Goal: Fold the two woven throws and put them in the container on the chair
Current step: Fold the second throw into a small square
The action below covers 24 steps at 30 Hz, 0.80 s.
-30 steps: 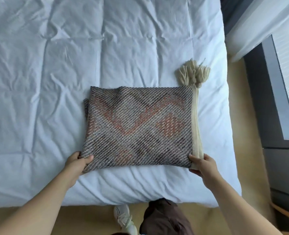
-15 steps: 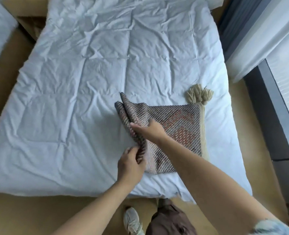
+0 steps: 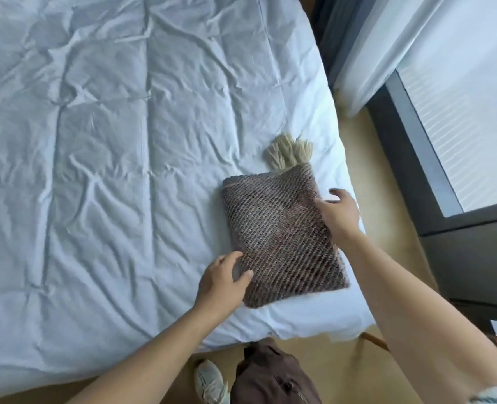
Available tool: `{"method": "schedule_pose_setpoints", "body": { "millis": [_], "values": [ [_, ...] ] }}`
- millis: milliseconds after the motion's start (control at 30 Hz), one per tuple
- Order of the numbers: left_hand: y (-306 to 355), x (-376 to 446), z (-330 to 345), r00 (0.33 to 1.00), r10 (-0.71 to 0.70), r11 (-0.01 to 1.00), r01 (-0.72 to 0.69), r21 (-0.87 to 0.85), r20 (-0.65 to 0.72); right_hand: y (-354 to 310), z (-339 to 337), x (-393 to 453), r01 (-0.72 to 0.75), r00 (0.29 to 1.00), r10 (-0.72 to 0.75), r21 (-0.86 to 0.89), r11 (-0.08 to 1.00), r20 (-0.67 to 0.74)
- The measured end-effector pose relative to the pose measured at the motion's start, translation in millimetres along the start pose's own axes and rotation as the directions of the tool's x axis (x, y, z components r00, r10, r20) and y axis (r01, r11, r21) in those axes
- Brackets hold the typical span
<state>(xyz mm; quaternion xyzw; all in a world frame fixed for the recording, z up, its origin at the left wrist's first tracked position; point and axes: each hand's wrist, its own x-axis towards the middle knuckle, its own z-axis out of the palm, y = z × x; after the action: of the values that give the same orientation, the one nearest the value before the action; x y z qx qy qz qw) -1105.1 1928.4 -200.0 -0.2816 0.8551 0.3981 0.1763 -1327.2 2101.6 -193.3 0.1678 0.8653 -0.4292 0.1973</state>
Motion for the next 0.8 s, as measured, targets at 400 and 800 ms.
{"method": "schedule_pose_setpoints", "body": {
  "millis": [400,800],
  "values": [
    [69.0,190.2,10.6,0.987,0.131,0.898,-0.079,0.432,-0.092,209.4,-15.9,-97.0,-0.499,0.865,0.483,0.119,0.859,0.137],
    [90.3,290.1,-6.1,0.906,-0.209,0.932,0.07,0.357,0.368,180.1,45.7,-43.6,-0.581,0.814,0.411,0.593,0.558,0.411]
  ]
}}
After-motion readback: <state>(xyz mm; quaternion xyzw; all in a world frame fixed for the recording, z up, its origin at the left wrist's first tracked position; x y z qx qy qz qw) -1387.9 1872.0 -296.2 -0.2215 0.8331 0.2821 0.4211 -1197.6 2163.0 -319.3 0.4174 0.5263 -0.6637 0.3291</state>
